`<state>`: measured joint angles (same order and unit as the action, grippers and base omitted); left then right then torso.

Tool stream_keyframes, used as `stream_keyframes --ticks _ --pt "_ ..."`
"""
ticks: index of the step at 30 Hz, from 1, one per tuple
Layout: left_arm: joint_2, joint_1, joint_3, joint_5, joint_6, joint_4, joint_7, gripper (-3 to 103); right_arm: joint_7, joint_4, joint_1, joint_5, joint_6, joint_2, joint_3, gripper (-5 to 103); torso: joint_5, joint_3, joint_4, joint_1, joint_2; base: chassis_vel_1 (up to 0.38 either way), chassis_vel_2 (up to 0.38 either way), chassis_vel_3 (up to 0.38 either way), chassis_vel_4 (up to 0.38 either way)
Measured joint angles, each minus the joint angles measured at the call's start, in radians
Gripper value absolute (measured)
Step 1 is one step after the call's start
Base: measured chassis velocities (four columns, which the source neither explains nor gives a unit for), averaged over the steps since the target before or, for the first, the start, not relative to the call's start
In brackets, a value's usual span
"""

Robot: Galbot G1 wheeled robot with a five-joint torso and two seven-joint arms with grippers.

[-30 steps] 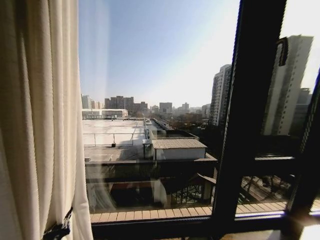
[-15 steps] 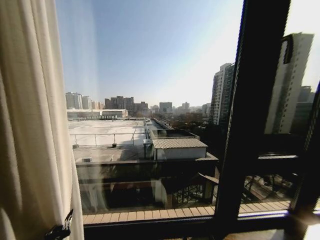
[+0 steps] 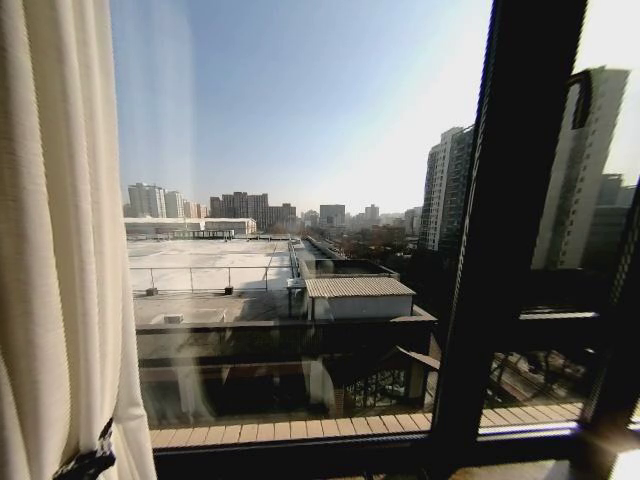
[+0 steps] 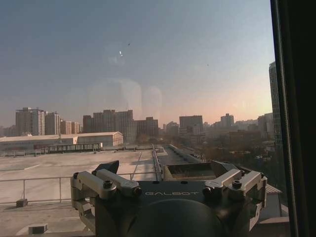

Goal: Open the curtains by pulling them apart, changing their state from closed to fully open.

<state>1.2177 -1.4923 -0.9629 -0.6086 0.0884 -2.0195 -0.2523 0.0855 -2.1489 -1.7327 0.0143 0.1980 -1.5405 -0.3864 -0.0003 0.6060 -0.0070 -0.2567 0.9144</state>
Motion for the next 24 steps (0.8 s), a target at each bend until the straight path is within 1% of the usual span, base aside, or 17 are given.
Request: stream_keyframes --ticks 1,2,3,6,7,9,10,11,12,14,15,16,18,20,21,22,24 --pt "-0.012 0.007 -0.027 -0.020 0.004 0.011 -0.009 0 0.000 0.001 0.001 -0.001 0.000 0.003 0.000 100 0.0000 0.000 0.0000 0.000 0.000 0.000 0.000 0.000 0.000" --pt "-0.012 0.007 -0.027 -0.020 0.004 0.011 -0.009 0 0.000 0.001 0.001 -0.001 0.000 0.003 0.000 100 0.0000 0.000 0.0000 0.000 0.000 0.000 0.000 0.000 0.000" --pt "-0.020 0.008 -0.046 -0.028 0.005 0.018 -0.008 0 0.000 0.002 0.003 -0.002 -0.001 0.004 0.000 100 0.0000 0.000 0.0001 0.000 0.000 0.000 0.000 0.000 0.000" --pt "-0.035 0.002 -0.105 -0.052 0.006 0.046 0.029 0 -0.001 0.005 0.007 -0.004 -0.002 0.007 0.000 100 0.0001 0.000 0.0001 0.000 0.000 0.000 0.000 0.000 0.000" --pt "-0.035 0.002 -0.105 -0.052 0.006 0.046 0.029 0 -0.001 0.005 0.007 -0.004 -0.002 0.007 0.000 100 0.0001 0.000 0.0001 0.000 0.000 0.000 0.000 0.000 0.000" --pt "-0.047 -0.007 -0.146 -0.069 -0.003 0.075 0.070 0 -0.001 0.006 0.010 -0.007 -0.002 0.010 0.000 100 0.0000 0.000 0.0000 0.000 0.000 0.000 0.000 0.000 0.000" --pt "-0.051 -0.010 -0.157 -0.074 -0.007 0.083 0.082 0 -0.001 0.007 0.011 -0.009 -0.002 0.011 0.000 100 0.0000 0.000 0.0001 0.000 0.000 0.000 0.000 0.000 0.000" --pt "-0.051 -0.010 -0.157 -0.074 -0.007 0.083 0.082 0 -0.001 0.007 0.011 -0.009 -0.002 0.011 0.000 100 0.0000 0.000 0.0001 0.000 0.000 0.000 0.000 0.000 0.000" --pt "-0.066 -0.014 -0.191 -0.087 -0.017 0.110 0.114 0 -0.001 0.008 0.013 -0.016 -0.003 0.015 -0.001 100 0.0000 0.000 0.0001 0.000 0.000 0.000 0.000 0.000 0.000" --pt "-0.087 -0.017 -0.231 -0.105 -0.029 0.147 0.141 0 -0.001 0.013 0.016 -0.020 -0.003 0.019 -0.004 100 0.0000 0.000 0.0002 0.000 0.000 0.000 0.000 0.000 0.000" --pt "-0.087 -0.017 -0.231 -0.105 -0.029 0.147 0.141 0 -0.001 0.013 0.016 -0.020 -0.003 0.019 -0.004 100 0.0000 0.000 0.0002 0.000 0.000 0.000 0.000 0.000 0.000" --pt "-0.104 -0.019 -0.256 -0.123 -0.041 0.179 0.152 0 -0.001 0.016 0.019 -0.022 -0.003 0.021 -0.004 100 0.0002 0.000 0.0002 0.000 0.000 0.000 0.000 0.000 0.000" --pt "-0.110 -0.019 -0.264 -0.127 -0.046 0.193 0.155 0 -0.002 0.017 0.020 -0.022 -0.003 0.022 -0.004 100 0.0002 0.000 0.0000 0.000 0.000 0.000 0.000 0.000 0.000" --pt "-0.128 -0.019 -0.291 -0.142 -0.066 0.248 0.164 0 -0.002 0.018 0.022 -0.022 -0.003 0.022 -0.001 100 0.0003 0.000 -0.0002 0.000 0.000 0.000 0.000 0.000 0.000" --pt "-0.128 -0.019 -0.291 -0.142 -0.066 0.248 0.164 0 -0.002 0.018 0.022 -0.022 -0.003 0.022 -0.001 100 0.0003 0.000 -0.0002 0.000 0.000 0.000 0.000 0.000 0.000" --pt "-0.141 -0.017 -0.310 -0.156 -0.081 0.302 0.166 0 -0.003 0.021 0.023 -0.022 -0.003 0.022 0.002 100 0.0005 0.000 -0.0001 0.000 0.000 0.000 0.000 0.000 0.000" --pt "-0.151 -0.014 -0.321 -0.167 -0.088 0.337 0.166 0 -0.003 0.022 0.023 -0.022 -0.004 0.022 0.002 100 0.0005 0.000 0.0001 0.000 0.000 0.000 0.000 0.000 0.000"
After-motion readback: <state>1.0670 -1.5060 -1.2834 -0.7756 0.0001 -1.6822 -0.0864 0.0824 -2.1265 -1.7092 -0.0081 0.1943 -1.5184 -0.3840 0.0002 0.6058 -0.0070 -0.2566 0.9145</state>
